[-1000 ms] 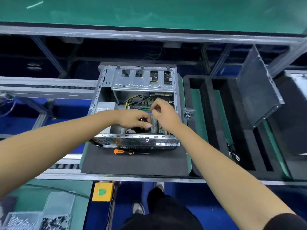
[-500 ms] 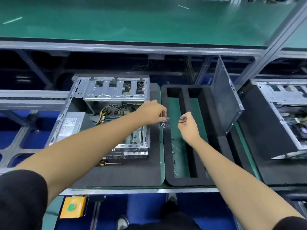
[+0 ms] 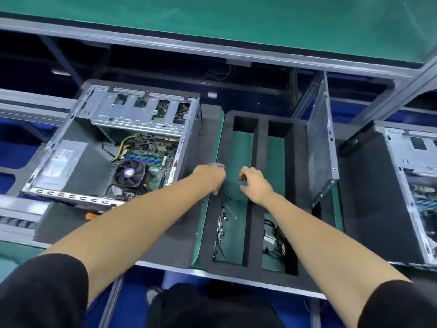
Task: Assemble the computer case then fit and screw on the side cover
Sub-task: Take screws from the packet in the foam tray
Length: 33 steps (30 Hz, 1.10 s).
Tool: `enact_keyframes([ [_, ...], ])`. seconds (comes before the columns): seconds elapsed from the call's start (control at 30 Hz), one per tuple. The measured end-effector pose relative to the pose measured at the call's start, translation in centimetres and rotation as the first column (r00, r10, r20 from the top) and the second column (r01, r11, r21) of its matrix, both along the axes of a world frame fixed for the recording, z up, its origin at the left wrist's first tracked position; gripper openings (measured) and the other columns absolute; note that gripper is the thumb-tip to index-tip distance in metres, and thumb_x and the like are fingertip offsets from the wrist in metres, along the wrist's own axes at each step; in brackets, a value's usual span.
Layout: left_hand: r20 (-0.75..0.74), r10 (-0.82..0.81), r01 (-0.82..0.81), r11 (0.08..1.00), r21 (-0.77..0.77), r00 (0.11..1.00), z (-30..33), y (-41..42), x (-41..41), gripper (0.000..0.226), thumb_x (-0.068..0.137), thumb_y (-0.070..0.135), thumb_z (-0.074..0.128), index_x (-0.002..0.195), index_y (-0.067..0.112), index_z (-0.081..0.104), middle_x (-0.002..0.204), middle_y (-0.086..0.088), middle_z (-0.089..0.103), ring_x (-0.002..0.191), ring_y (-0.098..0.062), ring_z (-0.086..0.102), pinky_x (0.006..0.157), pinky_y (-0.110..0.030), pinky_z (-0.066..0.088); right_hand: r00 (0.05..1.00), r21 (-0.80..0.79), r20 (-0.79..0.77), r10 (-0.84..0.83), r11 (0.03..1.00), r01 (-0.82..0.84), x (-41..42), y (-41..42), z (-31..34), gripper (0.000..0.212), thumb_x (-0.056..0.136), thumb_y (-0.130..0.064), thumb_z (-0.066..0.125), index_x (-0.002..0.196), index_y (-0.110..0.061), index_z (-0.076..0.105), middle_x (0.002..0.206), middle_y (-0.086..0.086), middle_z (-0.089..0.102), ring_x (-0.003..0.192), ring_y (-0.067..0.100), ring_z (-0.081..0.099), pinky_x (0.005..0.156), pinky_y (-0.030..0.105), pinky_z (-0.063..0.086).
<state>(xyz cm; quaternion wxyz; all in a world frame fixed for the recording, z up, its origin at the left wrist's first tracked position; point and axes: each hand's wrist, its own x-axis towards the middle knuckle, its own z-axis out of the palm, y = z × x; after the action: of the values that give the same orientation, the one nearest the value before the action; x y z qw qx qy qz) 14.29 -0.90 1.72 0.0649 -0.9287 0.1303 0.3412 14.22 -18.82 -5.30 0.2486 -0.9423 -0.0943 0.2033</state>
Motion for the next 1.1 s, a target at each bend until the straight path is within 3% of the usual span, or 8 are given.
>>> enact_keyframes([
  [0.13,-0.036,0.033,-0.033,0.999,0.007,0.999,-0.6,0.0,-0.1,0.027,0.087,0.008,0.071,0.114,0.014,0.073,0.12,-0.006,0.07,0.11,-0.03,0.067,0.096,-0.041,0.054,0.996,0.007,-0.024,0.083,0.997,-0.083,-0.4,-0.2,-1.3,0.031,0.092,-0.015,0.067,0.119,-0.019,0.054,0.122,0.006,0.055,0.12,0.026,0.049,0.097,0.045,0.047],
  [0.27,0.18,-0.12,0.093,0.984,0.152,0.976,-1.0,0.9,-0.2,0.025,0.09,0.016,0.068,0.114,0.025,0.068,0.125,-0.003,0.067,0.121,-0.025,0.055,0.1,-0.037,0.038,0.996,0.082,0.061,0.072,0.994,-0.077,0.2,0.7,-1.2,0.049,0.089,-0.021,0.069,0.132,-0.025,0.044,0.126,0.0,0.041,0.121,0.021,0.041,0.092,0.042,0.046],
  [0.4,0.271,-0.119,0.071,0.981,0.181,0.955,-1.4,2.4,0.2,0.039,0.091,0.022,0.071,0.127,0.025,0.057,0.13,-0.004,0.061,0.123,-0.026,0.052,0.099,-0.039,0.037,0.974,0.138,0.161,0.16,0.973,-0.183,2.0,2.7,-0.2,0.058,0.089,-0.023,0.071,0.14,-0.026,0.044,0.135,-0.004,0.041,0.12,0.018,0.047,0.091,0.037,0.043],
  [0.5,0.295,-0.095,0.052,0.987,0.153,0.951,-1.9,2.7,0.4,0.053,0.091,0.023,0.071,0.138,0.025,0.048,0.134,-0.005,0.057,0.125,-0.028,0.052,0.099,-0.039,0.037,0.969,0.112,0.162,0.185,0.972,-0.205,3.1,4.0,-0.1,0.047,0.09,-0.027,0.07,0.132,-0.025,0.048,0.129,-0.003,0.048,0.109,0.022,0.056,0.087,0.038,0.043],
  [0.6,0.316,-0.022,-0.004,0.997,0.082,0.948,-2.6,2.4,0.2,0.047,0.093,0.024,0.066,0.137,0.024,0.048,0.13,-0.006,0.059,0.122,-0.028,0.055,0.097,-0.038,0.038,0.965,0.091,0.151,0.213,0.969,-0.228,3.7,4.7,-0.5,0.04,0.09,-0.028,0.069,0.124,-0.023,0.048,0.12,-0.002,0.05,0.107,0.023,0.055,0.086,0.04,0.044],
  [0.8,0.256,-0.015,0.051,0.99,-0.134,0.967,-3.6,1.7,-1.7,0.023,0.089,0.04,0.066,0.103,0.023,0.061,0.106,0.0,0.071,0.101,-0.026,0.066,0.088,-0.037,0.047,0.959,0.15,0.157,0.234,0.954,-0.258,3.8,3.6,-1.1,0.052,0.082,-0.013,0.065,0.128,-0.026,0.046,0.122,-0.003,0.041,0.115,0.018,0.042,0.089,0.038,0.044],
  [0.93,0.196,-0.208,0.243,0.955,-0.173,0.958,-4.3,0.6,-2.3,0.017,0.086,0.039,0.073,0.096,0.025,0.069,0.102,0.002,0.068,0.1,-0.022,0.063,0.086,-0.035,0.047,0.951,0.047,0.234,0.203,0.974,-0.219,2.8,1.0,-2.3,0.058,0.074,0.002,0.055,0.126,-0.02,0.045,0.12,-0.001,0.04,0.11,0.021,0.038,0.083,0.036,0.043],
  [1.1,0.225,-0.632,0.647,0.763,0.011,0.742,-6.3,-2.5,-2.5,0.014,0.093,0.029,0.063,0.105,0.027,0.07,0.106,0.006,0.064,0.111,-0.021,0.05,0.086,-0.033,0.036,0.951,-0.108,0.2,0.237,0.97,-0.219,1.6,-1.3,-3.6,0.041,0.075,0.008,0.05,0.105,-0.021,0.046,0.103,-0.001,0.051,0.099,0.025,0.044,0.086,0.039,0.039],
])
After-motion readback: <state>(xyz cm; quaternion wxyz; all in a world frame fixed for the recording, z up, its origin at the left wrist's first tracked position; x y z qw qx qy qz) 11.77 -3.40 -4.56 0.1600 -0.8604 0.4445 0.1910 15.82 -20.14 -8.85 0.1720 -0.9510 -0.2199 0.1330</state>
